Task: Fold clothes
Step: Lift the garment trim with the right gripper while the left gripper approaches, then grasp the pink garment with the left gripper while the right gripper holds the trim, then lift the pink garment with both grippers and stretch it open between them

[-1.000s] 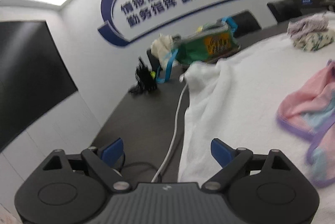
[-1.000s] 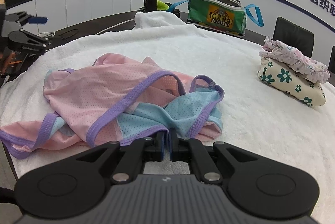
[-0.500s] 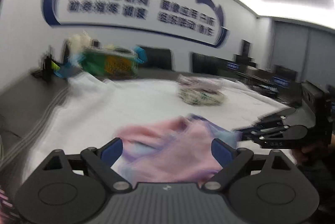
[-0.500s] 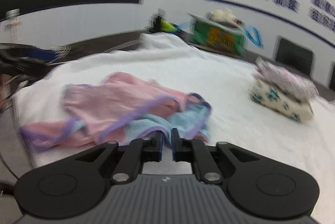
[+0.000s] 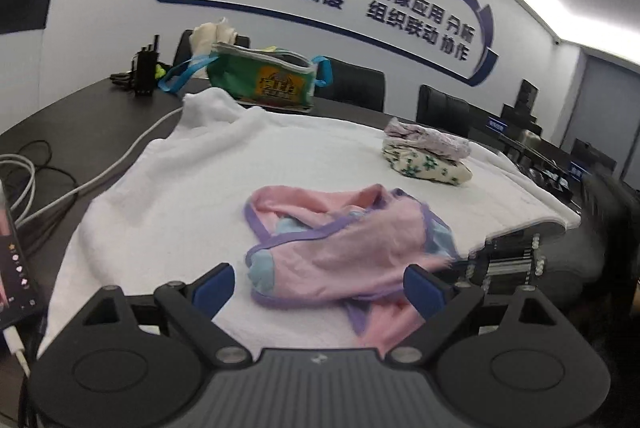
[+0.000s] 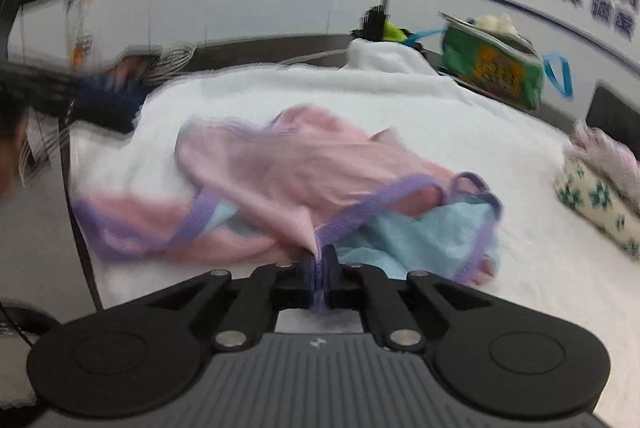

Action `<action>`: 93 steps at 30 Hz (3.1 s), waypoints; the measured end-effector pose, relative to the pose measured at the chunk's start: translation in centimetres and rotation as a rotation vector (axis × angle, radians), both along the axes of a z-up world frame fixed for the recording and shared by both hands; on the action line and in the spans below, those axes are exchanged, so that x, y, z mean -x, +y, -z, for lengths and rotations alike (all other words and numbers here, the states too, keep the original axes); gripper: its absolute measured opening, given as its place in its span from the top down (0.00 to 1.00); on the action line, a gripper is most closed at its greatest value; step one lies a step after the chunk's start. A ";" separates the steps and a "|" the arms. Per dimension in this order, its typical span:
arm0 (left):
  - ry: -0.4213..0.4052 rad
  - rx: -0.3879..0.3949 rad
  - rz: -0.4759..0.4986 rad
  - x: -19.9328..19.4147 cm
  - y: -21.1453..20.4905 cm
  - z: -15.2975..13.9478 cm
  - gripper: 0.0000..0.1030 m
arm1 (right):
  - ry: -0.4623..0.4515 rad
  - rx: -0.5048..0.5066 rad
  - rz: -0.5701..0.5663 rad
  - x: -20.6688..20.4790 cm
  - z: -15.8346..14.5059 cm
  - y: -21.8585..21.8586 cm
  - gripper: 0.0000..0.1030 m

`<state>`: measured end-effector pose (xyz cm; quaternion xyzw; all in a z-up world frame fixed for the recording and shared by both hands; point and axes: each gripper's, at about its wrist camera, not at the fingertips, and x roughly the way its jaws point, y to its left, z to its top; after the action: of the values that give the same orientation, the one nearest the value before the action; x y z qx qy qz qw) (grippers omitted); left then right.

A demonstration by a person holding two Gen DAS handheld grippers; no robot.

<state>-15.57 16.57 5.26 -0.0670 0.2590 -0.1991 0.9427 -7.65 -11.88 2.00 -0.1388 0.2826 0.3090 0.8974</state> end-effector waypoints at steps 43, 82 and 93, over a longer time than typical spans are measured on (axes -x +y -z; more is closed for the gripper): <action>-0.207 -0.338 0.126 -5.1 -24.1 1.0 0.27 | -0.109 -0.186 0.199 -6.8 -7.1 -14.7 0.62; -0.180 -0.286 0.011 -8.4 -27.0 0.8 0.58 | -0.341 0.109 0.222 5.6 -6.8 -12.9 0.97; -0.288 -0.460 -0.222 -1.9 -21.9 0.1 0.82 | -0.299 0.070 0.377 6.4 -5.0 -16.5 0.97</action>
<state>-13.64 -5.33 5.14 0.1494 0.1518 -0.0384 0.9763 -14.10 -28.42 6.98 -0.1587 0.1783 0.1021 0.9657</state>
